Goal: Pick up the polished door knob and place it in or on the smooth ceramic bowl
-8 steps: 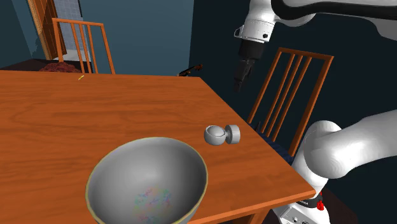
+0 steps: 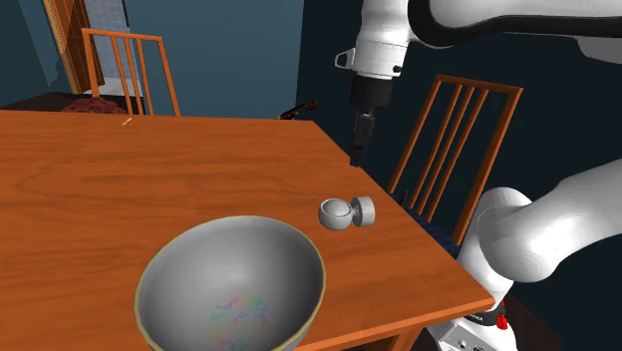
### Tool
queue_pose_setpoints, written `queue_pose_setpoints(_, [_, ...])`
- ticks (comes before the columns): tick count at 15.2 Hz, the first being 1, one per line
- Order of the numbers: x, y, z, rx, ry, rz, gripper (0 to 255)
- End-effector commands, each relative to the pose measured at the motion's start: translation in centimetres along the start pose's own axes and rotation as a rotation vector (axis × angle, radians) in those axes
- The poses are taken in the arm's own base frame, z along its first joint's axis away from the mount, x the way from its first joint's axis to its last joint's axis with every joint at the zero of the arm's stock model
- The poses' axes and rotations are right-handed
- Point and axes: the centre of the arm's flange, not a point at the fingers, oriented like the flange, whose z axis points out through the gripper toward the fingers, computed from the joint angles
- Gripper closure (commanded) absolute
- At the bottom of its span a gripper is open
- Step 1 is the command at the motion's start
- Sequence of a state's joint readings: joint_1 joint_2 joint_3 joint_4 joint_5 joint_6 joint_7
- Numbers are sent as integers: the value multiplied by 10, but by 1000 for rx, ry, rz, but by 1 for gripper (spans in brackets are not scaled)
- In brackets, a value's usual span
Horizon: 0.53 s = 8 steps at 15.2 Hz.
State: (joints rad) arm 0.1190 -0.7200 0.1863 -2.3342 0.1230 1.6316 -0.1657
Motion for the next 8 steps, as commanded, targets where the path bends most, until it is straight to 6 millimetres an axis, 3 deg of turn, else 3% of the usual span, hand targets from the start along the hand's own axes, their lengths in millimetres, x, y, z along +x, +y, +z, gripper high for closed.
queue_pose_setpoints(1, [5, -27, 12, -21, -16, -96, 0])
queue_pose_setpoints(7, [13, -110, 45, -83, -63, -378, 0])
queue_pose_setpoints(8, [12, -111, 45, -84, -64, -383, 0])
